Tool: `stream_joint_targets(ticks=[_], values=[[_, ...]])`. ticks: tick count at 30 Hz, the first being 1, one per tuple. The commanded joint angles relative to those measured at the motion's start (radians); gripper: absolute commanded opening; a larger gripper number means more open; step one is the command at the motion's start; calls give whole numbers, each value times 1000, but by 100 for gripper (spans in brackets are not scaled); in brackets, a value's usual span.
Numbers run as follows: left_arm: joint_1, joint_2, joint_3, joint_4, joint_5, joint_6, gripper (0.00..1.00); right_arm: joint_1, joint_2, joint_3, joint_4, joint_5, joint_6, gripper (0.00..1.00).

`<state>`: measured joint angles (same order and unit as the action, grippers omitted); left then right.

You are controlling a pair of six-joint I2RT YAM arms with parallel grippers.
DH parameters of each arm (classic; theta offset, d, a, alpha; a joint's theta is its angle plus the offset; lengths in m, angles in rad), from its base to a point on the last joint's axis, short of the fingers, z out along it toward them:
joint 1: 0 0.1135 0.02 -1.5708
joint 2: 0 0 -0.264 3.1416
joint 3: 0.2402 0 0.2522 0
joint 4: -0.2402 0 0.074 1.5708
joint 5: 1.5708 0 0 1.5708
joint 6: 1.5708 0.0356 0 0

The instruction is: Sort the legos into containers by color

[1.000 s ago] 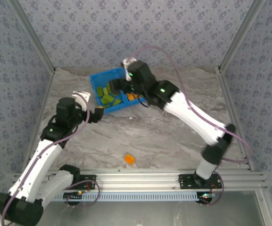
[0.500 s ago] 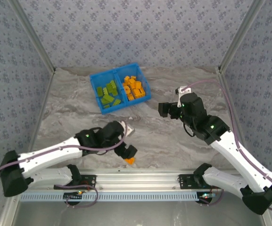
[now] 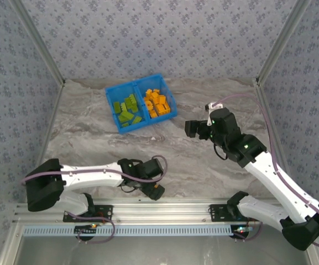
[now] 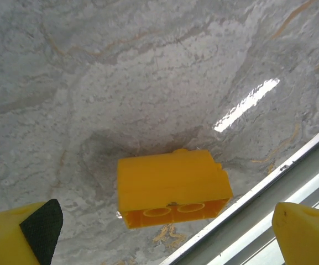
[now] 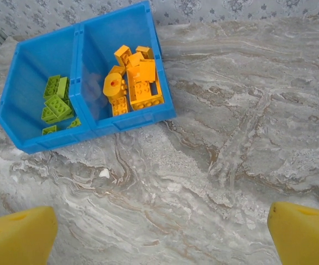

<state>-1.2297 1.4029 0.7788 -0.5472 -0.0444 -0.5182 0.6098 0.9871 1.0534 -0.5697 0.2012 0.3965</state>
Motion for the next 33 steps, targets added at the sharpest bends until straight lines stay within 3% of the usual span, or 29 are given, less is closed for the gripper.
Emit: stream_joint_targets(ticks=[1,10,16,23,29,33], values=[[-13,28,23,19,-29,-22,99,-7,-8,-13,8,-6,26,100],[-13,51,7,56,-64,-33,62,-8,-5,-18,11,-9,49,100],[-13,62,-12,89,-37,-38,58,-8,-5,-15,5,-9,56,100],[-13,61,-9,83,-52,-40,47,-10,-4,-12,-2,-9,65,100],[-5,-36,56,27,-154,-8,44,-10,-11,-5,-7,-6,74,100],[67,-66,150,-5,-209,70,44,-10,-14,-1,-6,-4,79,100]])
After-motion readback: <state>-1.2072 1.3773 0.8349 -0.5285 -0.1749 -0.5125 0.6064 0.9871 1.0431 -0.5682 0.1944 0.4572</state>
